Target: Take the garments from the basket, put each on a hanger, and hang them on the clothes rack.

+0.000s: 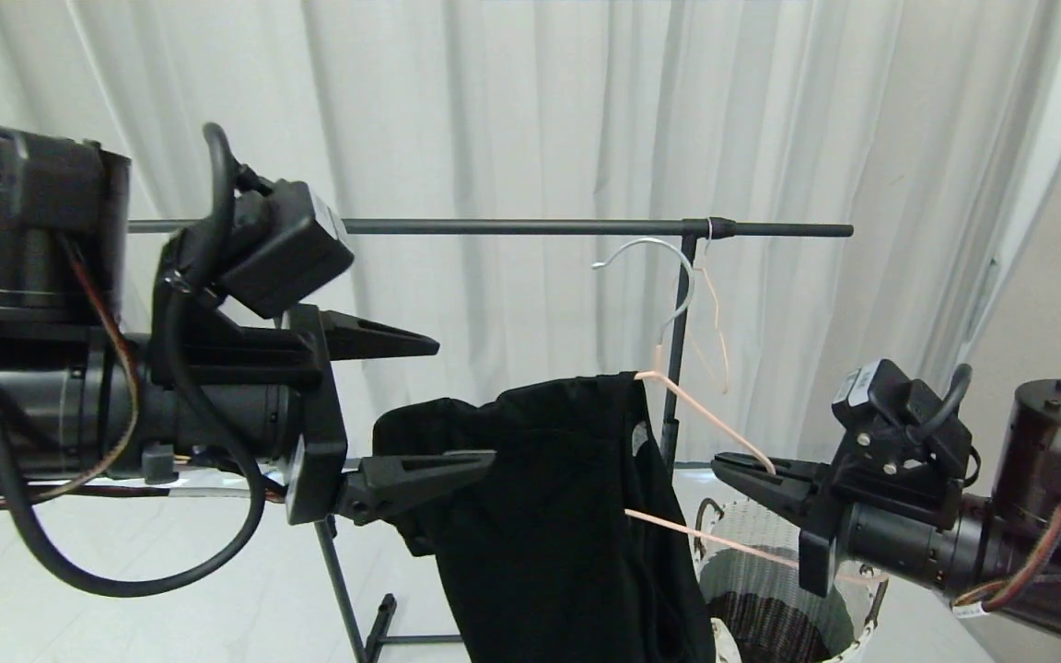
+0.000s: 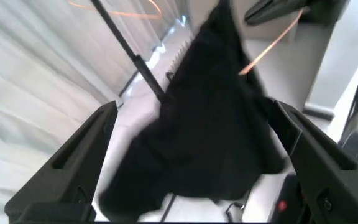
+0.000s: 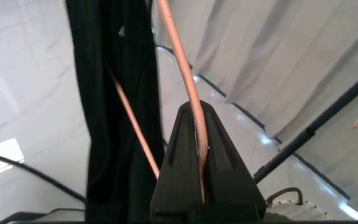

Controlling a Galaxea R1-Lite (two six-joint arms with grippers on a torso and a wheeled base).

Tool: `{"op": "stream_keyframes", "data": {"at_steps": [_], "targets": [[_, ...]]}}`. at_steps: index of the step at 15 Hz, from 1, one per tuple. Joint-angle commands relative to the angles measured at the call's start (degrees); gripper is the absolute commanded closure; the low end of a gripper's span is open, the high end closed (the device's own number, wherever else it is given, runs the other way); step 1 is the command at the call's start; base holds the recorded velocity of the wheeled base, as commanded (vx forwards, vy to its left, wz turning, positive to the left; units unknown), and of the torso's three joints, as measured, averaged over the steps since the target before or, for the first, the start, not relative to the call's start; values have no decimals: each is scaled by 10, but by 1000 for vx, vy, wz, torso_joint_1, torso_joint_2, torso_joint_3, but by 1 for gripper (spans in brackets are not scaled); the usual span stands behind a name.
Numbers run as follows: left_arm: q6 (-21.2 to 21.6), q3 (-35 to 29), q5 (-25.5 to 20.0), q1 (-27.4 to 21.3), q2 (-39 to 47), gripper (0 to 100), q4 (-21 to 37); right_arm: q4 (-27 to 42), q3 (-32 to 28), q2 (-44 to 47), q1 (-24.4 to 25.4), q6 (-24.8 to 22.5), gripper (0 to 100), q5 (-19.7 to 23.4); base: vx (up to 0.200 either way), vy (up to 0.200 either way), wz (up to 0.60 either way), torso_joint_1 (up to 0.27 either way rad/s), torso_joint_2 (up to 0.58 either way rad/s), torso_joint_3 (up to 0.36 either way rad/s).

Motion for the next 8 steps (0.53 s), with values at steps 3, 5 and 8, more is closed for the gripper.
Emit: {"op": "stream_keyframes", "data": {"at_steps": [3, 5, 8], "targets": [[40, 25, -44, -20, 60, 0, -12, 1, 33, -36, 43, -12, 100, 0, 0, 0, 0, 0, 0, 0], [68, 43, -48, -23, 73, 0, -12, 1, 36, -42, 60, -15, 100, 0, 0, 0, 0, 0, 0, 0], [70, 47, -59, -30, 83, 0, -12, 1, 33, -42, 81, -17, 100, -2, 0, 0, 0, 0, 0, 0]]}}
